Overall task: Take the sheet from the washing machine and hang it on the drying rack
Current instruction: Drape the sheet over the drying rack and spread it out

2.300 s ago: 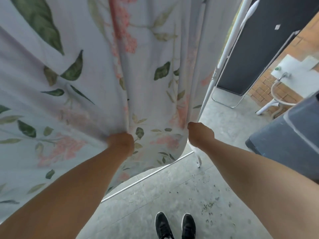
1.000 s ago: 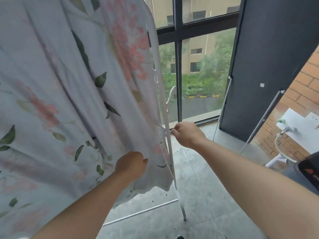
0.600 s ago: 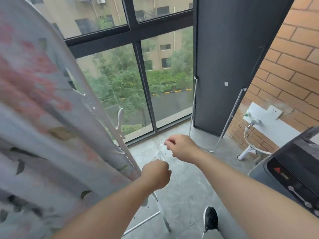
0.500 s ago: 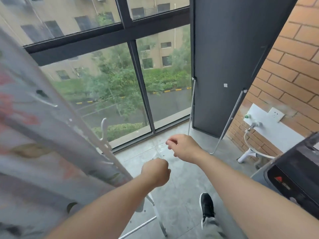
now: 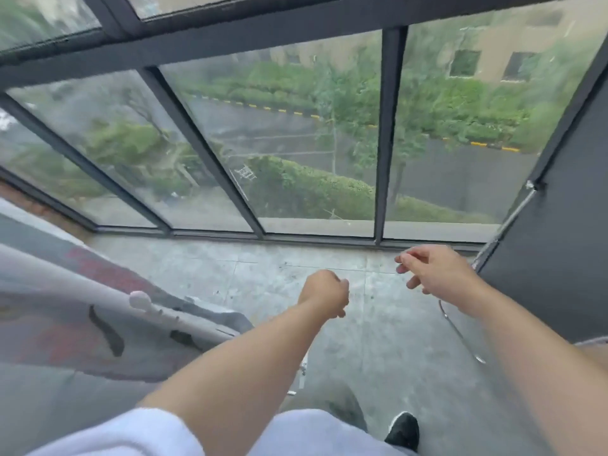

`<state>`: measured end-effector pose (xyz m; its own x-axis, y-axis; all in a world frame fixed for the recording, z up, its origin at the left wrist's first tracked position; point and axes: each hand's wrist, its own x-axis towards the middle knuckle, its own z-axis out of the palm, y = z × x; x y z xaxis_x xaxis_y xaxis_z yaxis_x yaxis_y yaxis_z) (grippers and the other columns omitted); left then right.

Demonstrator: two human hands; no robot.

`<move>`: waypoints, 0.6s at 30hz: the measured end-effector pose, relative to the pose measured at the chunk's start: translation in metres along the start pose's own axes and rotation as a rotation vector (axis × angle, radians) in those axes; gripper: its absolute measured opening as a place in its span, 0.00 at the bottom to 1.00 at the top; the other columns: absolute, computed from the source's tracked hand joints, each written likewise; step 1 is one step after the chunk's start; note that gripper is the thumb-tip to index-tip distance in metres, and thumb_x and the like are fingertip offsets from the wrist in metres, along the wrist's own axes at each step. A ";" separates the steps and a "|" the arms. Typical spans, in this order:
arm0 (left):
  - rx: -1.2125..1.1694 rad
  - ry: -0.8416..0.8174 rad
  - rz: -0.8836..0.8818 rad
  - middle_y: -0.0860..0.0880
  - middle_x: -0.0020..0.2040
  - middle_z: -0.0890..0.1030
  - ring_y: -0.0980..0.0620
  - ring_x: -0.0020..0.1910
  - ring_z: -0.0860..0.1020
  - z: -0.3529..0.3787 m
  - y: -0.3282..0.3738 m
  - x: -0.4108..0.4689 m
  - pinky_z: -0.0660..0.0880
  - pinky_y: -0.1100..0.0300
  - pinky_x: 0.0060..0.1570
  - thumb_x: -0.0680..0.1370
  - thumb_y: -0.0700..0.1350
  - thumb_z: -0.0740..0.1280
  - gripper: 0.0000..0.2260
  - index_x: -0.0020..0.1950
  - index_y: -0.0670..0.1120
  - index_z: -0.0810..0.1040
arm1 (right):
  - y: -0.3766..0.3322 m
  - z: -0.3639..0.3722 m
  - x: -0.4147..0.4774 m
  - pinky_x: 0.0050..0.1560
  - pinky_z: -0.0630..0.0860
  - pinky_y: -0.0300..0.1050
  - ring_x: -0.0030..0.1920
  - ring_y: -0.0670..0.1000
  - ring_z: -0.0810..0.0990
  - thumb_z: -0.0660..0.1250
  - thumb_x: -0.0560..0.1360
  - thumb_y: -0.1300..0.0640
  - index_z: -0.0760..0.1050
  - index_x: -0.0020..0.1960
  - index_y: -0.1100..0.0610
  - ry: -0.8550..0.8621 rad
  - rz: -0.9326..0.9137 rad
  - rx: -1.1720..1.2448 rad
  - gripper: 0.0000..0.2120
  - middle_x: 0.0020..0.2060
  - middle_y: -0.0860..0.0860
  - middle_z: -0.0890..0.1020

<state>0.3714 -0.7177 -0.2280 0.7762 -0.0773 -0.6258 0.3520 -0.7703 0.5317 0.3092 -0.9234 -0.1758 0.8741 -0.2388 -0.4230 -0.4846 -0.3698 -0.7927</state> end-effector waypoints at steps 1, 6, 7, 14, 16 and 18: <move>-0.080 0.038 -0.061 0.46 0.35 0.85 0.48 0.27 0.83 -0.006 0.002 0.009 0.82 0.52 0.38 0.79 0.44 0.60 0.11 0.43 0.40 0.79 | -0.012 0.003 0.017 0.42 0.77 0.47 0.39 0.52 0.85 0.64 0.81 0.53 0.81 0.48 0.51 -0.038 -0.027 -0.011 0.08 0.44 0.46 0.86; -0.453 0.158 -0.325 0.43 0.33 0.80 0.48 0.18 0.74 -0.039 -0.006 0.054 0.67 0.65 0.23 0.79 0.38 0.61 0.06 0.48 0.38 0.77 | -0.054 0.025 0.082 0.43 0.79 0.48 0.41 0.51 0.86 0.63 0.82 0.52 0.81 0.48 0.50 -0.212 -0.098 -0.112 0.09 0.44 0.44 0.86; -0.503 0.184 -0.362 0.43 0.34 0.79 0.48 0.19 0.74 -0.050 -0.009 0.070 0.68 0.66 0.22 0.79 0.38 0.61 0.05 0.49 0.38 0.76 | -0.066 0.032 0.102 0.44 0.80 0.49 0.41 0.50 0.85 0.63 0.82 0.52 0.81 0.49 0.50 -0.250 -0.118 -0.158 0.09 0.44 0.43 0.85; -0.770 0.338 -0.558 0.41 0.36 0.78 0.49 0.19 0.70 -0.101 -0.031 0.146 0.63 0.68 0.21 0.79 0.38 0.59 0.06 0.45 0.39 0.74 | -0.125 0.067 0.211 0.43 0.81 0.53 0.39 0.50 0.85 0.63 0.83 0.53 0.82 0.49 0.53 -0.365 -0.140 -0.286 0.10 0.44 0.46 0.85; -0.811 0.376 -0.619 0.39 0.38 0.81 0.47 0.23 0.74 -0.115 -0.039 0.160 0.66 0.64 0.23 0.78 0.36 0.59 0.06 0.47 0.37 0.76 | -0.138 0.078 0.234 0.39 0.78 0.48 0.38 0.49 0.85 0.63 0.82 0.53 0.82 0.48 0.53 -0.411 -0.140 -0.326 0.10 0.44 0.45 0.85; -0.784 0.398 -0.680 0.42 0.31 0.80 0.47 0.23 0.75 -0.137 -0.045 0.179 0.68 0.62 0.27 0.78 0.35 0.59 0.07 0.49 0.36 0.77 | -0.160 0.095 0.265 0.38 0.76 0.43 0.36 0.46 0.84 0.63 0.82 0.51 0.82 0.47 0.52 -0.459 -0.173 -0.391 0.11 0.42 0.43 0.85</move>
<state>0.5662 -0.6100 -0.2855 0.3585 0.5263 -0.7710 0.8924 0.0492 0.4485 0.6215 -0.8424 -0.2025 0.8241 0.2317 -0.5169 -0.2351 -0.6903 -0.6843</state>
